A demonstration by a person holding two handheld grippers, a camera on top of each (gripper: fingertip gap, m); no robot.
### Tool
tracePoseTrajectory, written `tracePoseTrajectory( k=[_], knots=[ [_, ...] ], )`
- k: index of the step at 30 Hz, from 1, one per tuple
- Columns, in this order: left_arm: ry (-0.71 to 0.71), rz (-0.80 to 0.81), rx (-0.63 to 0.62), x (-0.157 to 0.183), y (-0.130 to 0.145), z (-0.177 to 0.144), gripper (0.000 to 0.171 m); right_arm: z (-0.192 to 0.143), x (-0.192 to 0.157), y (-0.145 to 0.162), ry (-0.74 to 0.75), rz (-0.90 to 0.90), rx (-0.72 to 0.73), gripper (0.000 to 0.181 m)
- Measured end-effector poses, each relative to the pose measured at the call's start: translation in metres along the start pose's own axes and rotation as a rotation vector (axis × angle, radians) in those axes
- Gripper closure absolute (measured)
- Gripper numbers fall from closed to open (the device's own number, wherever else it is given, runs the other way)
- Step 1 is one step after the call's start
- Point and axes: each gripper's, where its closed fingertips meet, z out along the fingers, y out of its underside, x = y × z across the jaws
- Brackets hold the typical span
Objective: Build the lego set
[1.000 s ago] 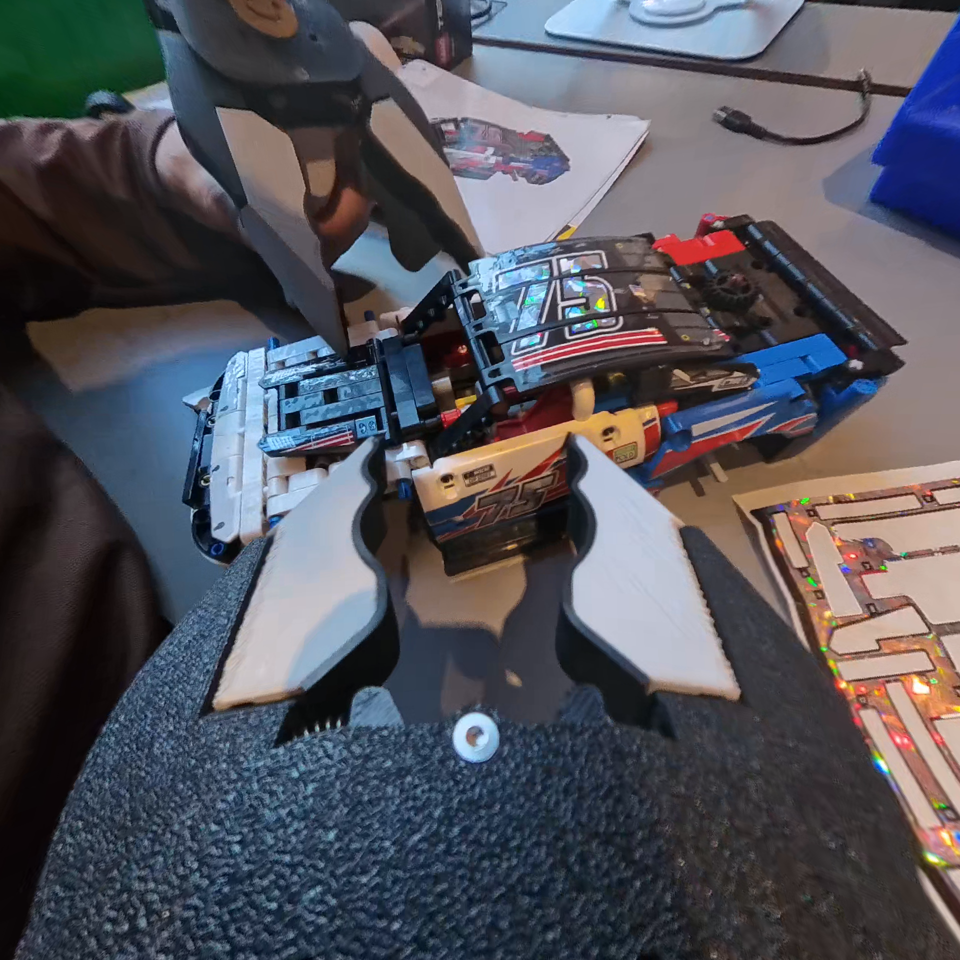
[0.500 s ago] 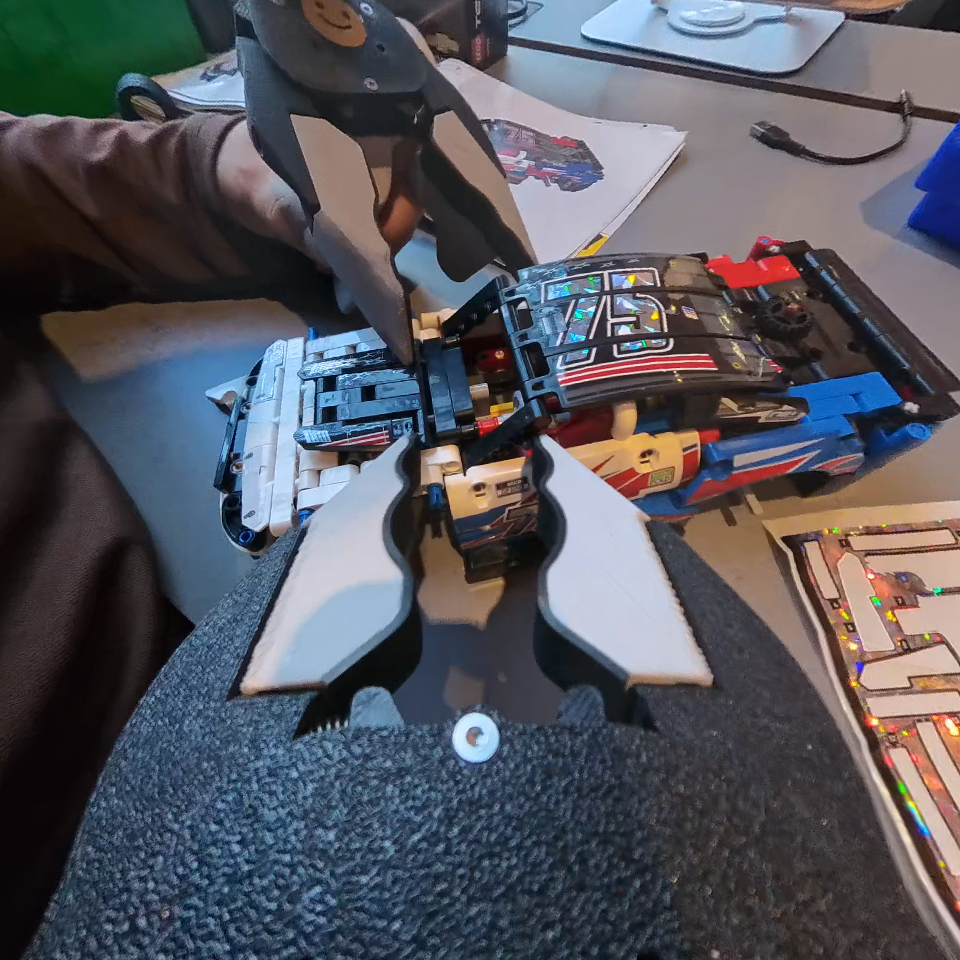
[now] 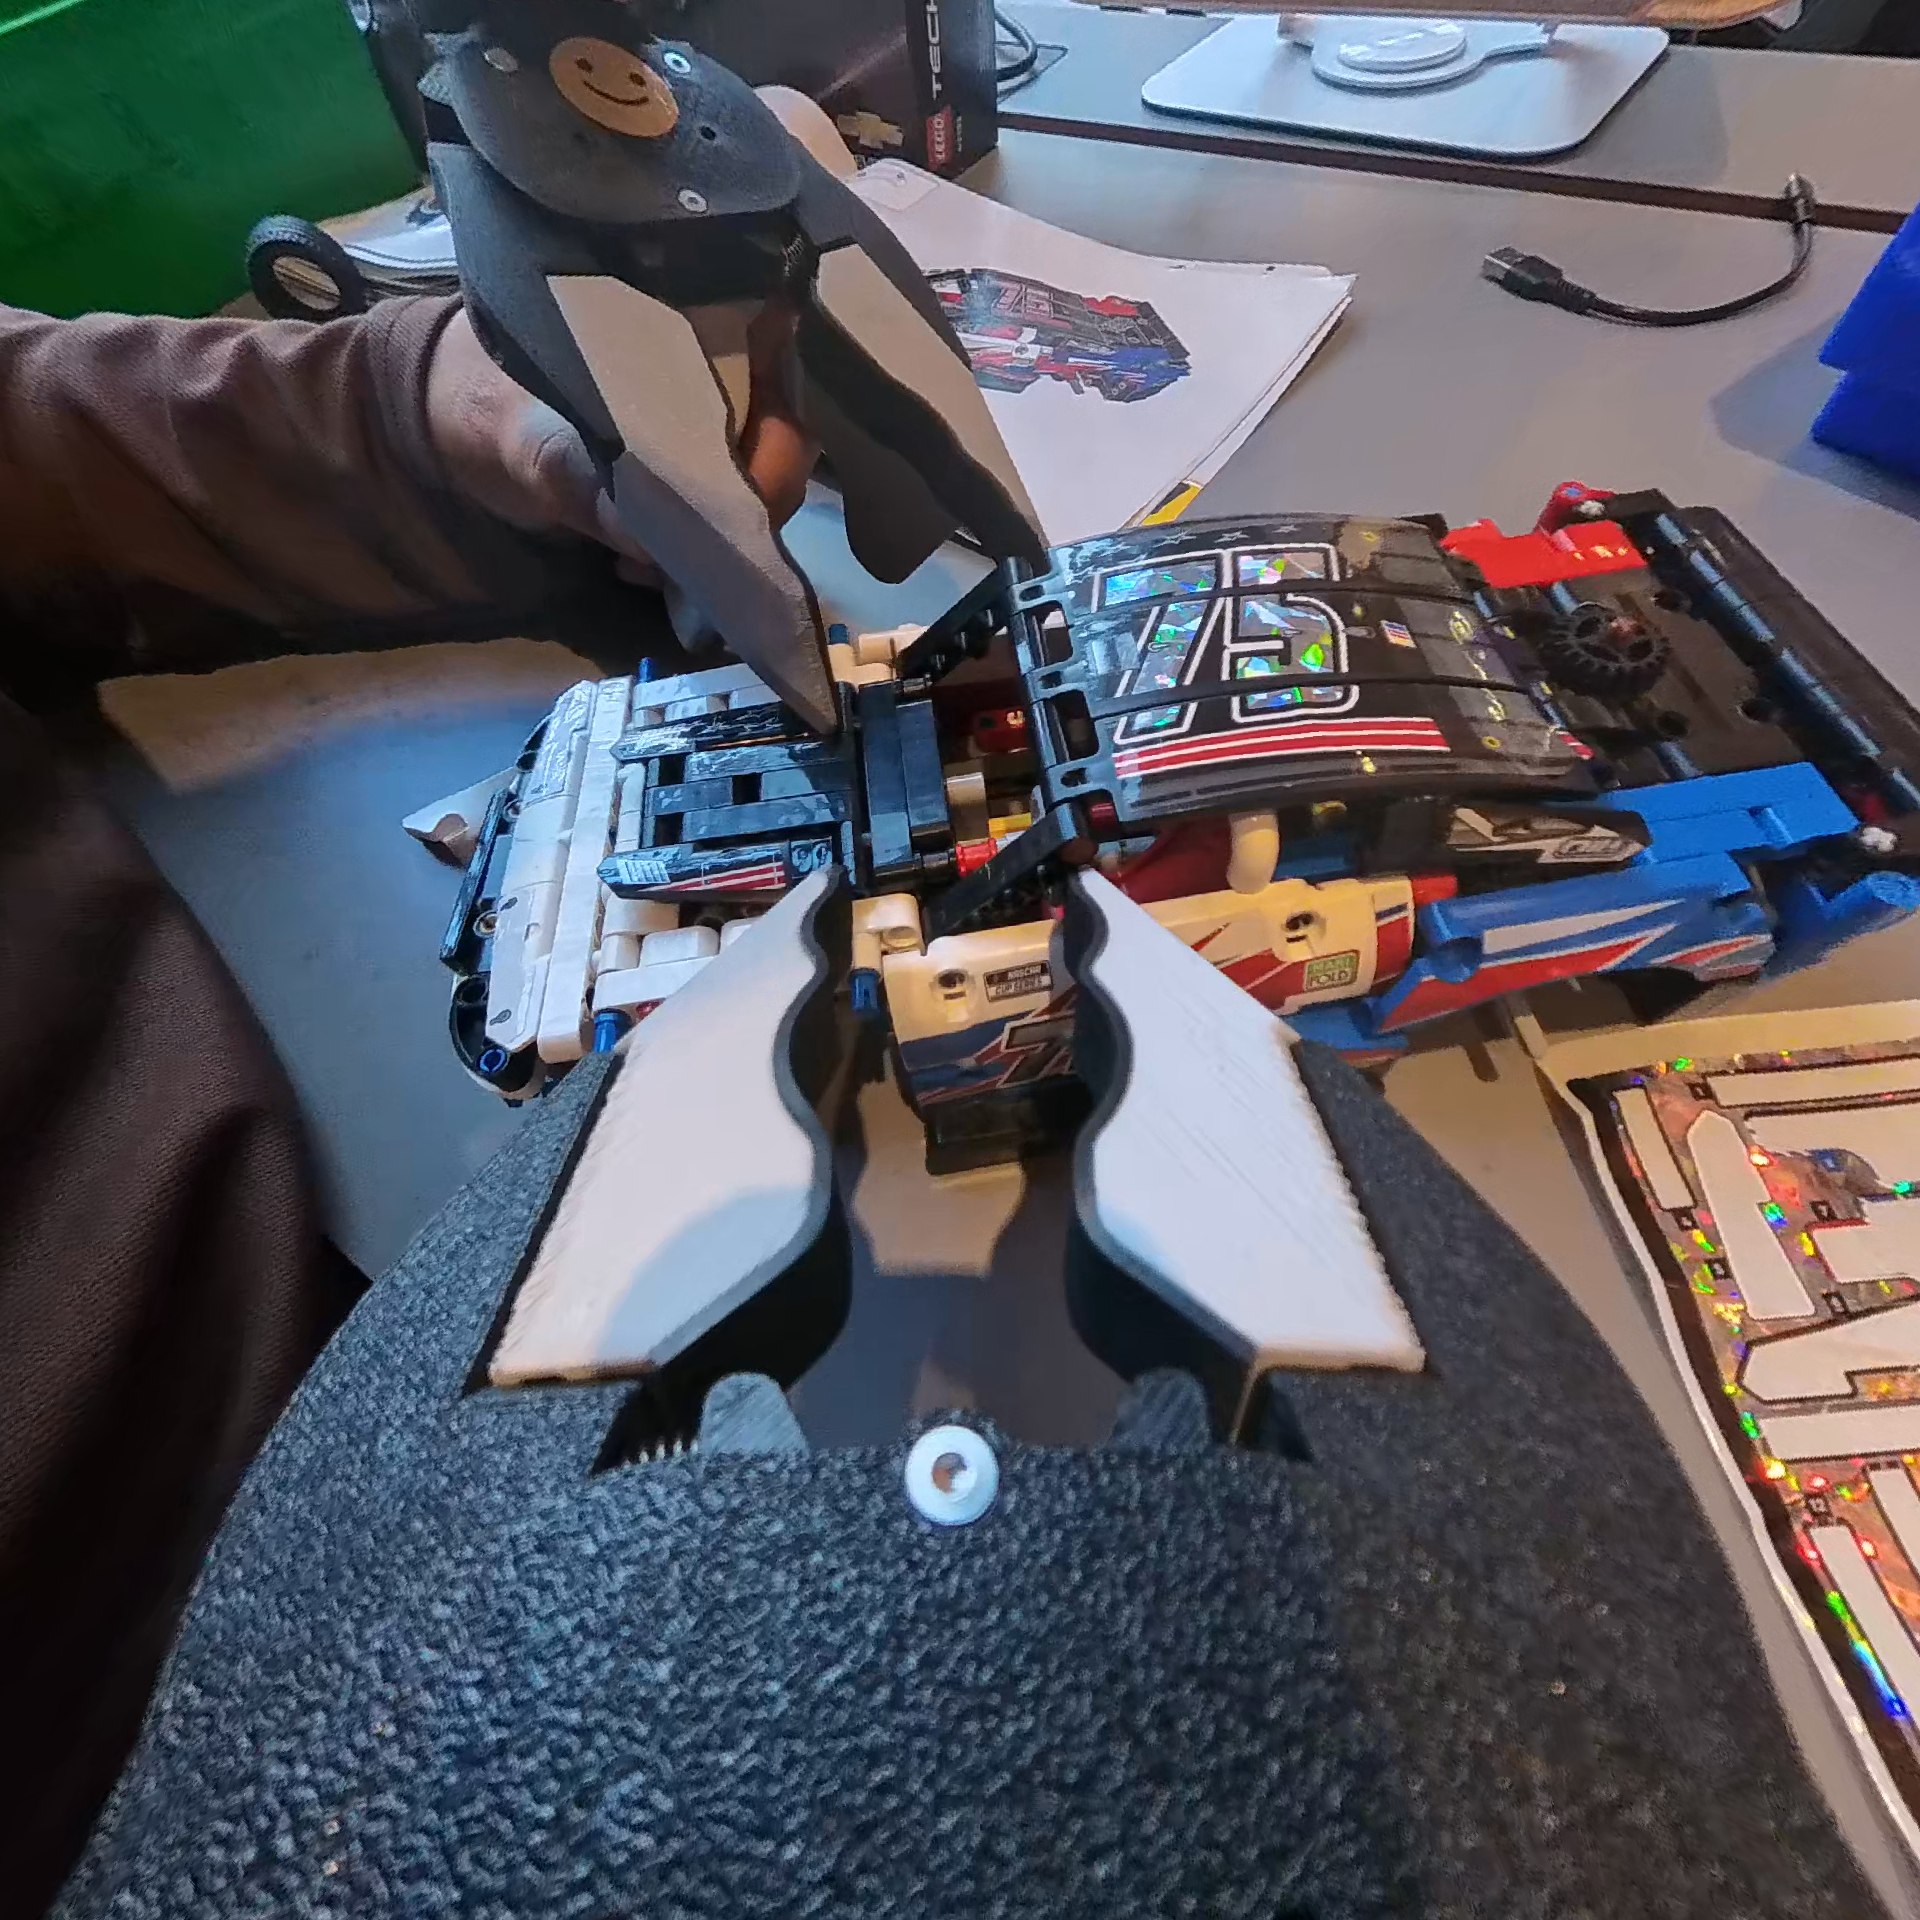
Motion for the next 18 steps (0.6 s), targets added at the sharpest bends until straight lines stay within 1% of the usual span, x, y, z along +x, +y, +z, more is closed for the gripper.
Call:
tracePoseTrajectory(
  k=[9,12,14,18],
  knots=[
    [0.004,-0.004,0.002,-0.0002,-0.0004,0.0000,0.105,0.0003,0.0011,-0.0007,-0.013,0.031,0.027,0.139],
    [0.012,-0.003,0.000,0.0000,-0.0003,0.0000,0.104,0.0004,-0.0019,-0.0019,-0.053,0.059,0.026,0.132],
    [0.013,0.002,-0.002,-0.0003,-0.0001,0.0001,0.104,0.0018,-0.0001,-0.0014,-0.034,0.040,0.018,0.136],
    [0.008,0.004,-0.001,-0.0009,-0.0004,0.0004,0.106,0.0021,0.0005,-0.0004,-0.011,0.006,-0.014,0.139]
  ],
)
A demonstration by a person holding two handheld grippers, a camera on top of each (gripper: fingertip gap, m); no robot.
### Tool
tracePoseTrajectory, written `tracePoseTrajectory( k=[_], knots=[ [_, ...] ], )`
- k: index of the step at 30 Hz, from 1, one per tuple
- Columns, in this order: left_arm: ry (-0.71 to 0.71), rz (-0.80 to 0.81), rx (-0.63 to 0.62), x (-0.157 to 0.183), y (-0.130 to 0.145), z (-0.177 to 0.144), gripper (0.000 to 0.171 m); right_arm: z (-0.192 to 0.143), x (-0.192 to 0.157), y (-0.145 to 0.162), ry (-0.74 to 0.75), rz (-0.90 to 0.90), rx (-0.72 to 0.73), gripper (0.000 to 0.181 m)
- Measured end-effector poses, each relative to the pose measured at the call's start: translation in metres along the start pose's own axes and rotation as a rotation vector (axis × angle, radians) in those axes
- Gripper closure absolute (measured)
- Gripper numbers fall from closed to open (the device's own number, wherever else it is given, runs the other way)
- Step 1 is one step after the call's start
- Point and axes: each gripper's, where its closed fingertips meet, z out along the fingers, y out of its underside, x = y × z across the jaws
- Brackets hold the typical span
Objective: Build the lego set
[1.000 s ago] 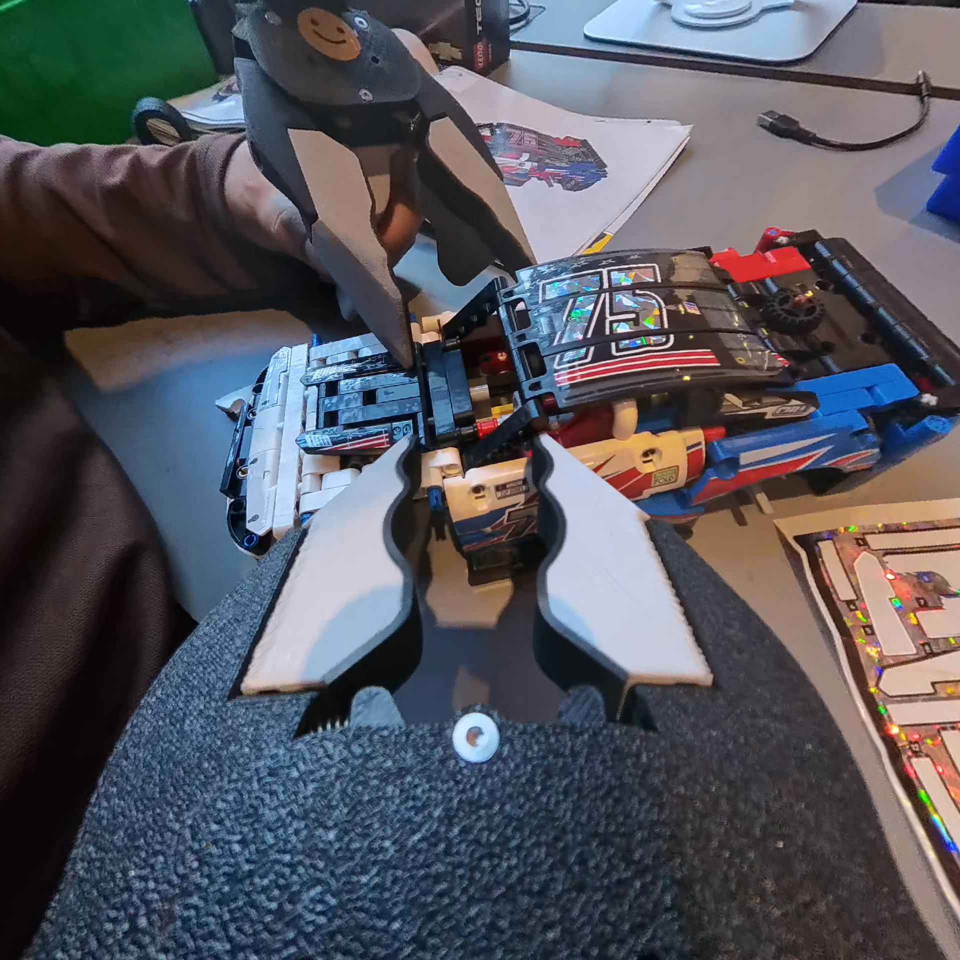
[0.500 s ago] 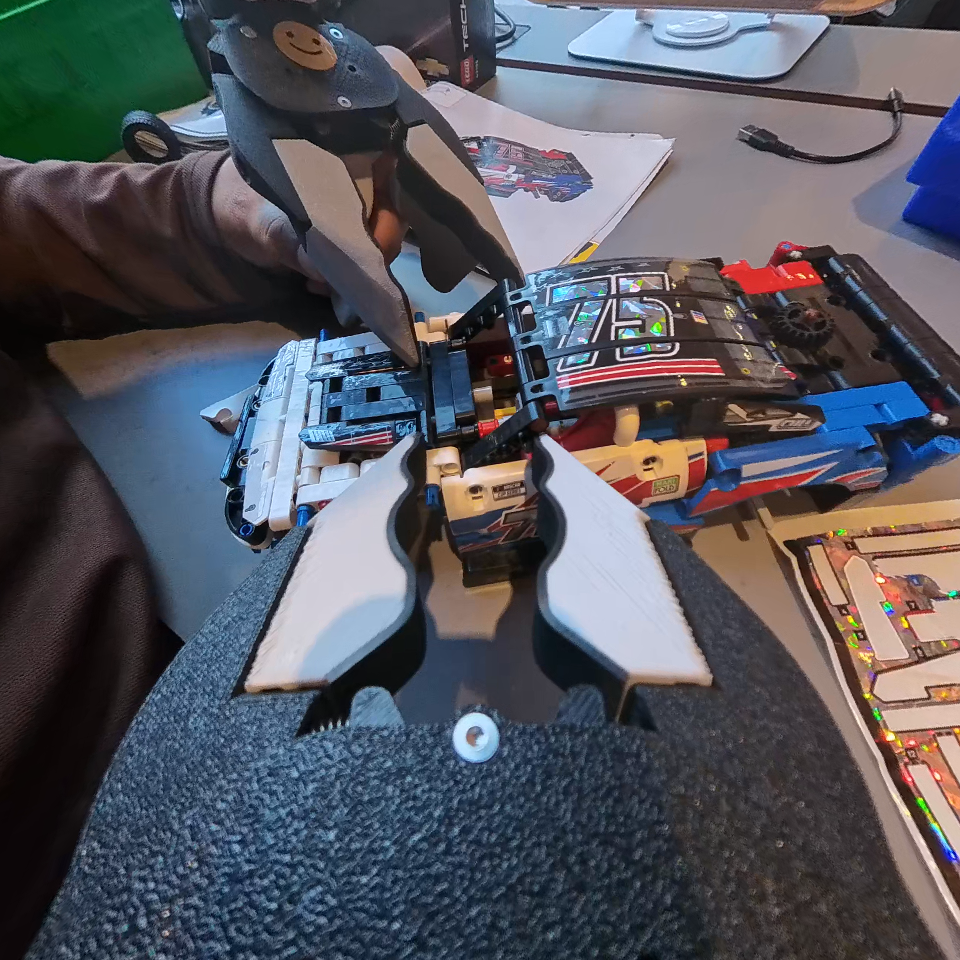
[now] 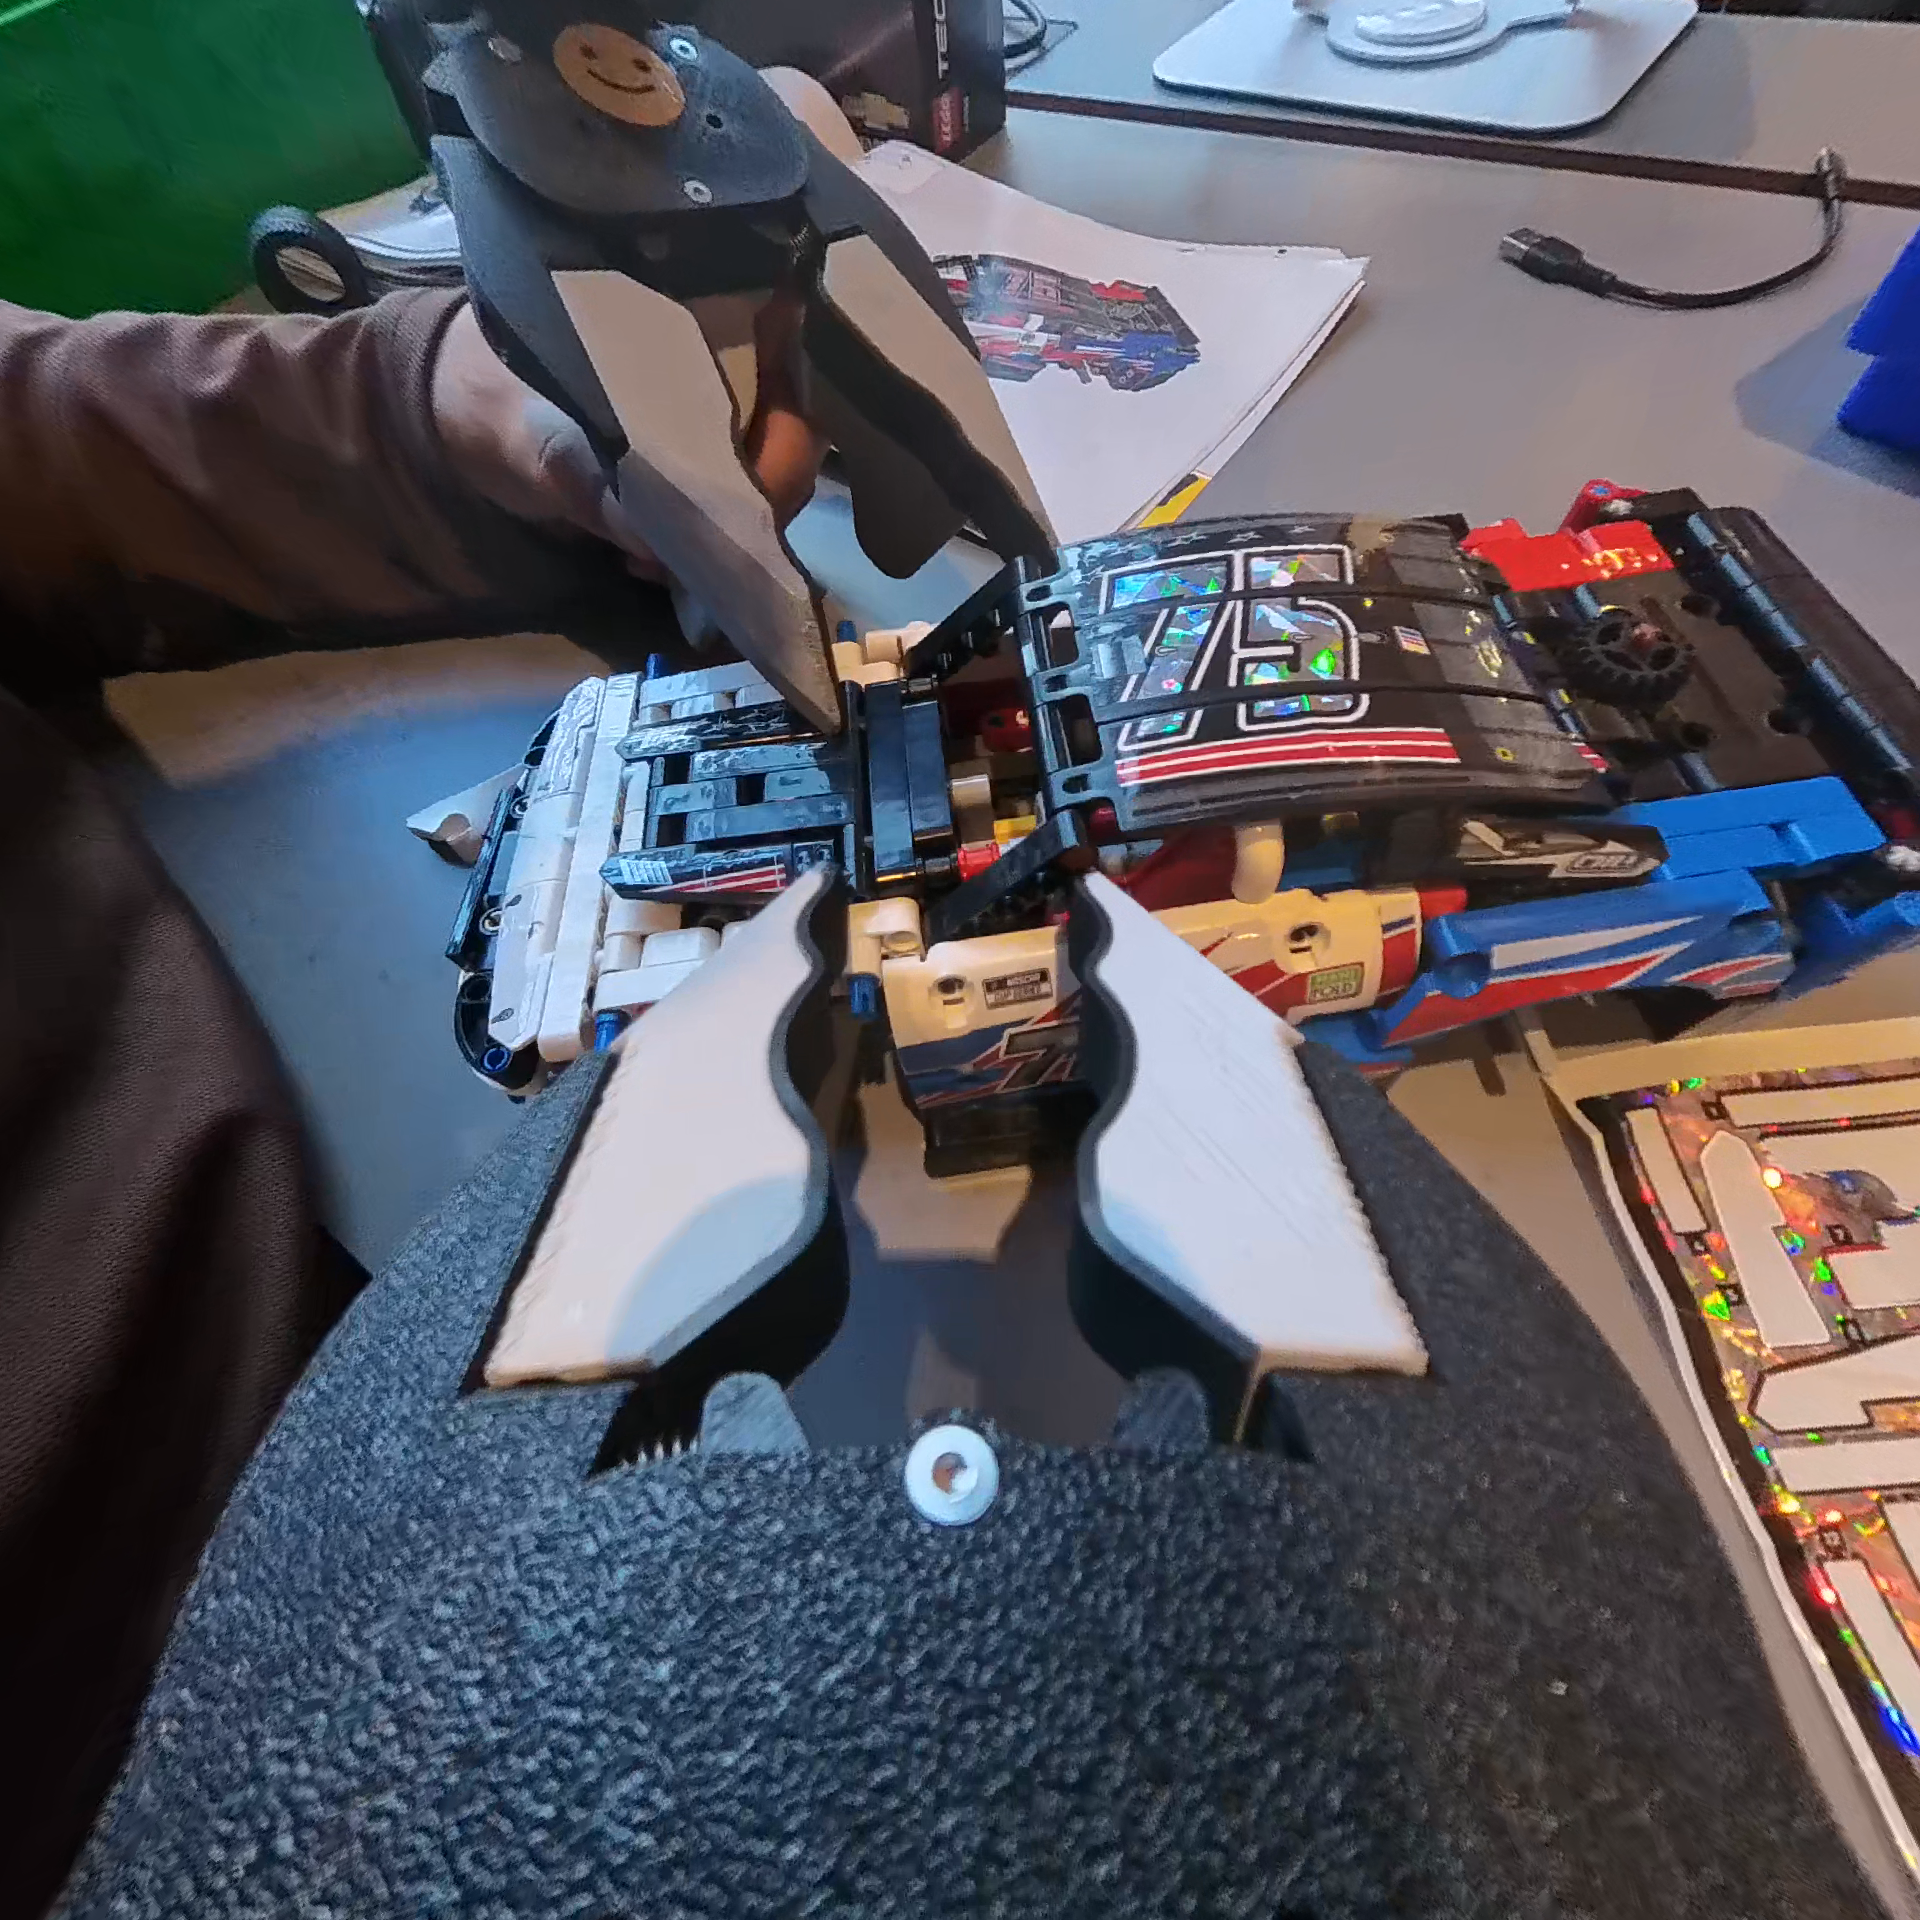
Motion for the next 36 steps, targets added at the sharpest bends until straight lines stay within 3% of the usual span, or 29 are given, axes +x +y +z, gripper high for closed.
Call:
tracePoseTrajectory(
  k=[12,16,21,25,30,33,36],
  knots=[
    [-0.023,-0.017,0.035,0.000,-0.003,-0.004,0.119,-0.007,0.007,-0.002,0.029,0.049,0.027,0.148],
    [-0.020,-0.044,0.045,0.003,0.001,-0.011,0.119,-0.024,-0.008,-0.026,0.077,-0.030,0.078,0.151],
    [0.024,-0.061,0.044,0.008,0.002,-0.013,0.126,0.007,-0.013,-0.017,0.147,-0.060,-0.153,0.148],
    [0.061,-0.087,0.020,0.014,0.009,-0.016,0.116,0.028,-0.019,-0.018,0.097,-0.060,-0.253,0.146],
    [0.087,-0.121,0.078,0.015,0.006,-0.028,0.128,0.026,-0.031,-0.022,0.037,0.000,-0.308,0.111],
    [0.100,-0.126,0.032,0.018,0.012,-0.024,0.128,0.028,-0.026,-0.014,0.096,-0.057,-0.361,0.111],
    [0.068,-0.132,-0.026,0.016,0.021,-0.020,0.127,0.032,-0.030,-0.007,0.044,-0.053,-0.414,0.114]
  ],
)
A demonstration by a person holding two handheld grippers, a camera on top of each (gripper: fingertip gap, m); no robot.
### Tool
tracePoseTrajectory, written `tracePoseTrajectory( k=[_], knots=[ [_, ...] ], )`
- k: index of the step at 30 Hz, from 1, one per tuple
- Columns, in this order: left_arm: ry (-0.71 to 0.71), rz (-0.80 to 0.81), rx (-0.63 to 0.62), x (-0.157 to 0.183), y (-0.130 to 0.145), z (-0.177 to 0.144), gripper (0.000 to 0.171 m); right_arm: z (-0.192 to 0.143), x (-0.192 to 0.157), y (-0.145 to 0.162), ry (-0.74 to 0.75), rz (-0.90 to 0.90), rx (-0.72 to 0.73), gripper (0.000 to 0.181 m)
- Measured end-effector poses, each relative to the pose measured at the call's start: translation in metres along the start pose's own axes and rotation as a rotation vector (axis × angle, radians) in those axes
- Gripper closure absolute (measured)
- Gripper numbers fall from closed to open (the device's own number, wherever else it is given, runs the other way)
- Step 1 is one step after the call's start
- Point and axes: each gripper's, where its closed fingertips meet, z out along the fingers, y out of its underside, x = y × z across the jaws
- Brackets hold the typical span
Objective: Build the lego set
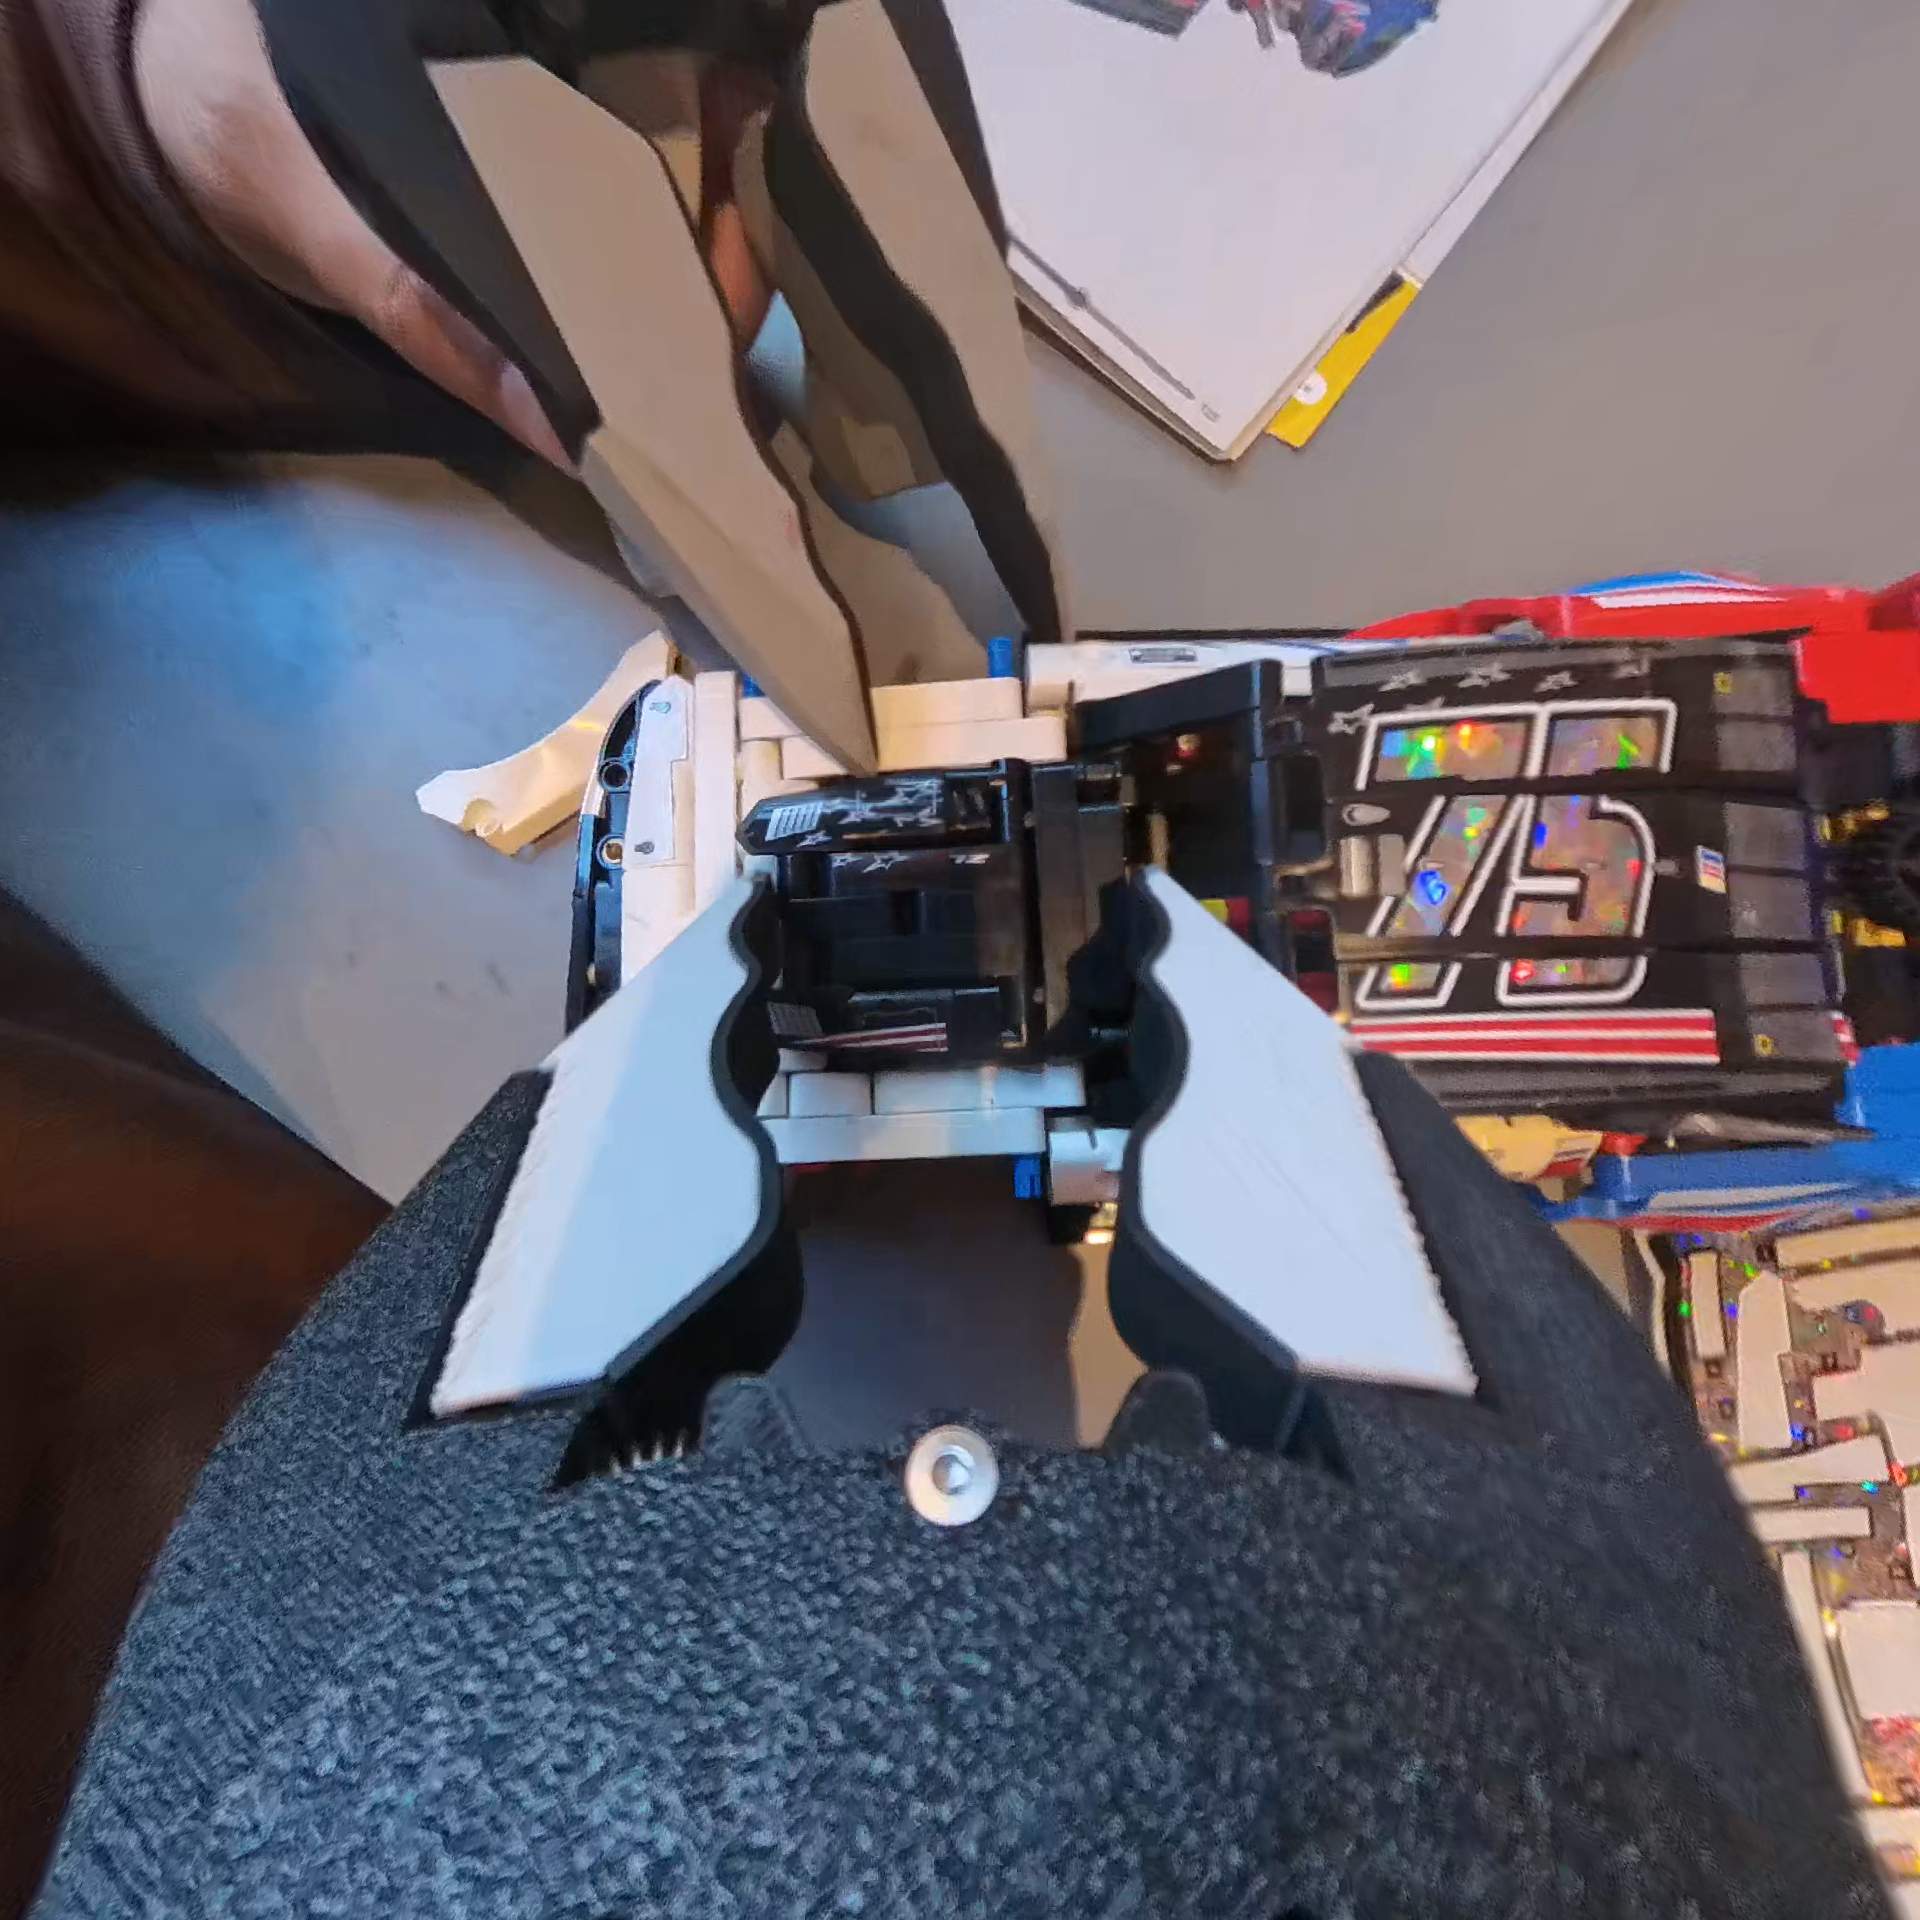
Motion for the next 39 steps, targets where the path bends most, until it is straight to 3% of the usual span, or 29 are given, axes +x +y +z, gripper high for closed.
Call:
tracePoseTrajectory(
  k=[8,9,10,26,30,32,36,39],
  knots=[
    [0.025,-0.060,-0.009,-0.001,0.004,-0.002,0.130,0.003,-0.001,-0.001,-0.092,-0.004,-0.020,0.115],
    [0.039,-0.062,-0.008,0.001,0.004,-0.003,0.134,0.003,-0.001,-0.001,-0.096,0.012,-0.010,0.115],
    [0.106,-0.064,-0.002,0.011,0.003,-0.002,0.154,0.003,0.000,-0.002,-0.100,0.027,0.000,0.115],
    [0.112,-0.116,0.010,0.010,0.003,-0.002,0.154,0.004,0.003,-0.003,-0.052,0.041,0.017,0.115],
    [0.129,-0.132,0.013,0.010,0.003,-0.003,0.154,-0.006,0.009,-0.008,0.071,-0.030,0.048,0.107],
    [0.140,-0.127,0.014,0.012,0.003,-0.005,0.152,-0.016,0.011,-0.011,0.124,-0.048,0.079,0.114],
    [0.118,-0.086,-0.001,0.018,0.010,-0.010,0.144,-0.032,0.013,-0.011,0.145,-0.011,0.117,0.104],
    [0.118,-0.050,-0.022,0.026,0.017,-0.011,0.142,-0.025,0.007,-0.009,0.123,-0.032,0.099,0.113]
  ],
)
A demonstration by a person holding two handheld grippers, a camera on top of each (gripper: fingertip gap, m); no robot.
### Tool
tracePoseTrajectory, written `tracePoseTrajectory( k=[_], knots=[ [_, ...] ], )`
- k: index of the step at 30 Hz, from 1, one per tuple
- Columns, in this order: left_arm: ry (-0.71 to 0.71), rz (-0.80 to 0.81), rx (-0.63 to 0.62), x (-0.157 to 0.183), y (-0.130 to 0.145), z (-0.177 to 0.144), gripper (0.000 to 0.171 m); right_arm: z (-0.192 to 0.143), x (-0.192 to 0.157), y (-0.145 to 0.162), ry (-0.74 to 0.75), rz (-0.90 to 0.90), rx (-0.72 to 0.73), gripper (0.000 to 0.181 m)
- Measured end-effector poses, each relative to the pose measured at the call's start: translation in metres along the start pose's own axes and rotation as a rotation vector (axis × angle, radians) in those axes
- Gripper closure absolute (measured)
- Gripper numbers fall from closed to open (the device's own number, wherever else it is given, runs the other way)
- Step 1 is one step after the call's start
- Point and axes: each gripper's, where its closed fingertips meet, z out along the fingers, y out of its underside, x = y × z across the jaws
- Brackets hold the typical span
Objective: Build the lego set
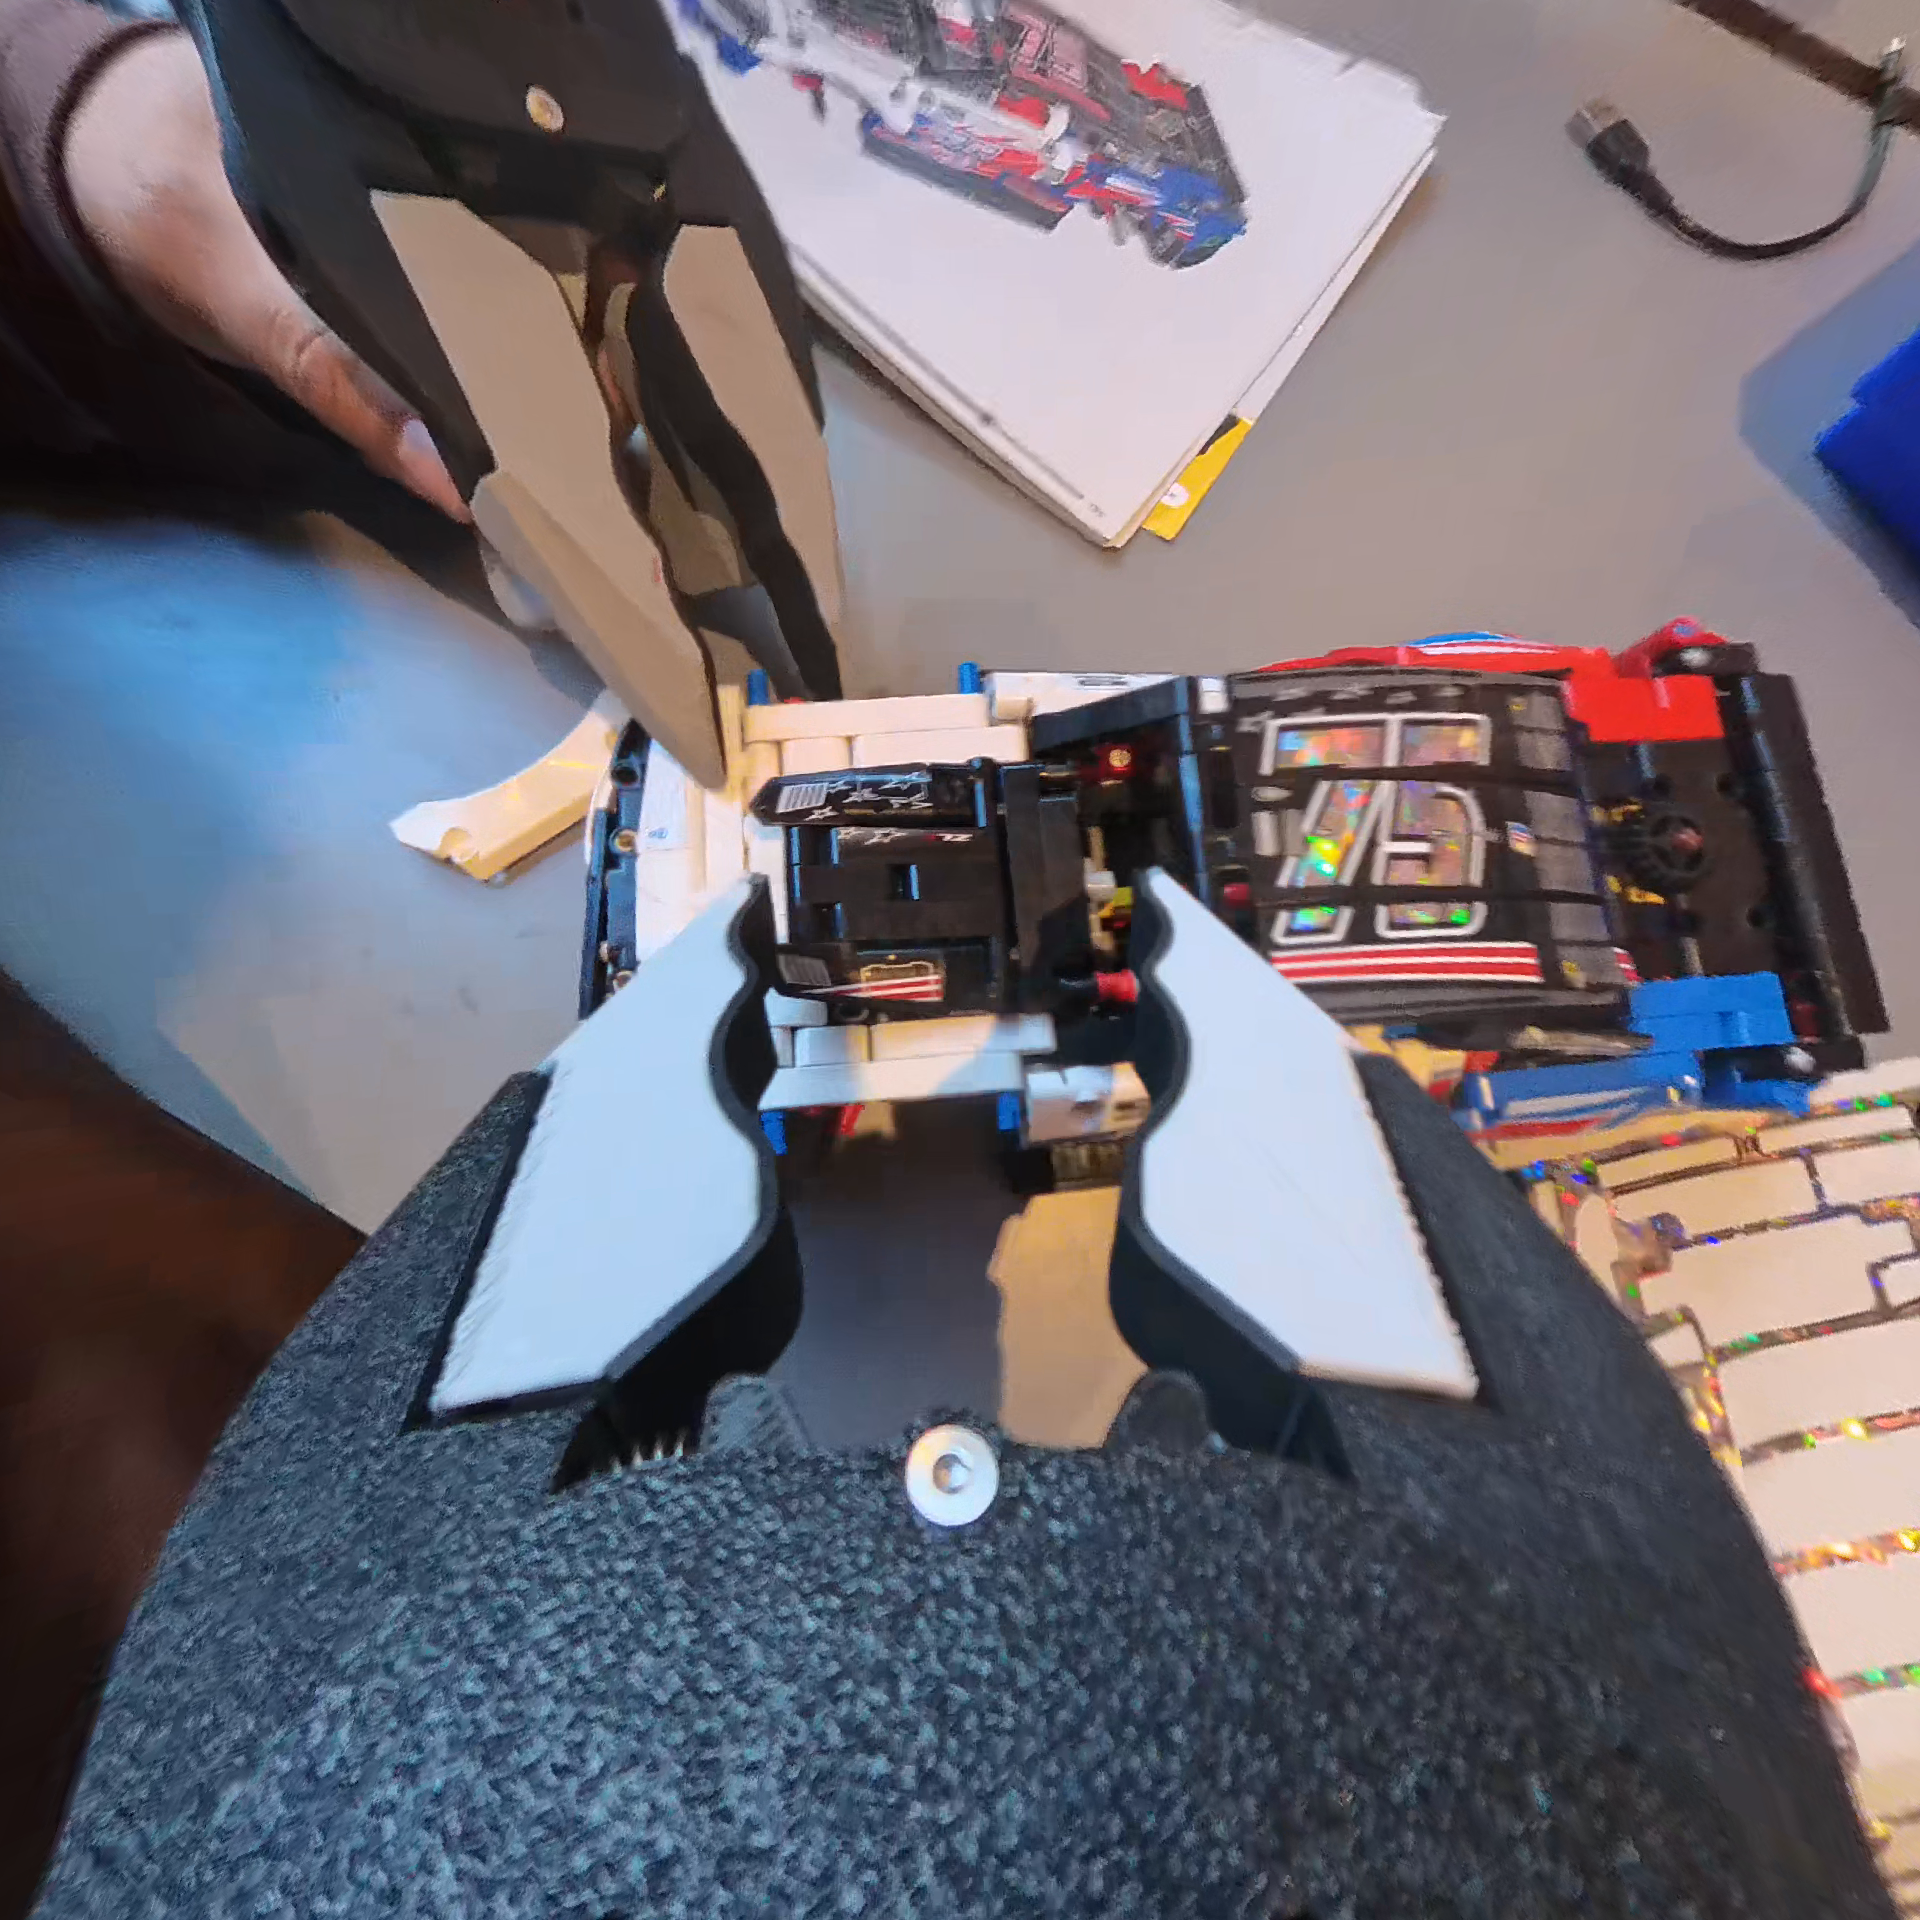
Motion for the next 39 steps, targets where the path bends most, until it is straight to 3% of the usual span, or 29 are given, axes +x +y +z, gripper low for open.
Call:
tracePoseTrajectory(
  k=[4,11,17,22,26,30,39],
  knots=[
    [0.034,-0.028,-0.010,0.003,0.001,0.003,0.145,0.018,-0.005,0.011,-0.018,-0.031,-0.091,0.117],
    [0.057,-0.069,-0.006,0.003,0.001,0.003,0.149,0.022,-0.002,0.015,-0.109,0.110,-0.058,0.114],
    [0.056,-0.095,0.002,0.000,0.000,0.002,0.150,0.023,0.003,0.014,-0.092,0.152,-0.016,0.113],
    [0.073,-0.093,0.004,0.002,0.000,0.001,0.148,0.017,0.005,0.014,-0.035,0.078,-0.050,0.115],
    [0.073,-0.089,0.004,0.003,0.000,0.001,0.147,0.004,0.006,0.002,-0.002,0.046,0.004,0.130],
    [0.080,-0.093,0.005,0.003,0.000,0.001,0.147,0.012,0.009,0.009,0.019,0.021,-0.025,0.152],
    [0.098,-0.123,0.008,0.002,0.000,0.000,0.153,0.012,-0.003,0.014,-0.001,0.010,-0.044,0.131]
  ],
)
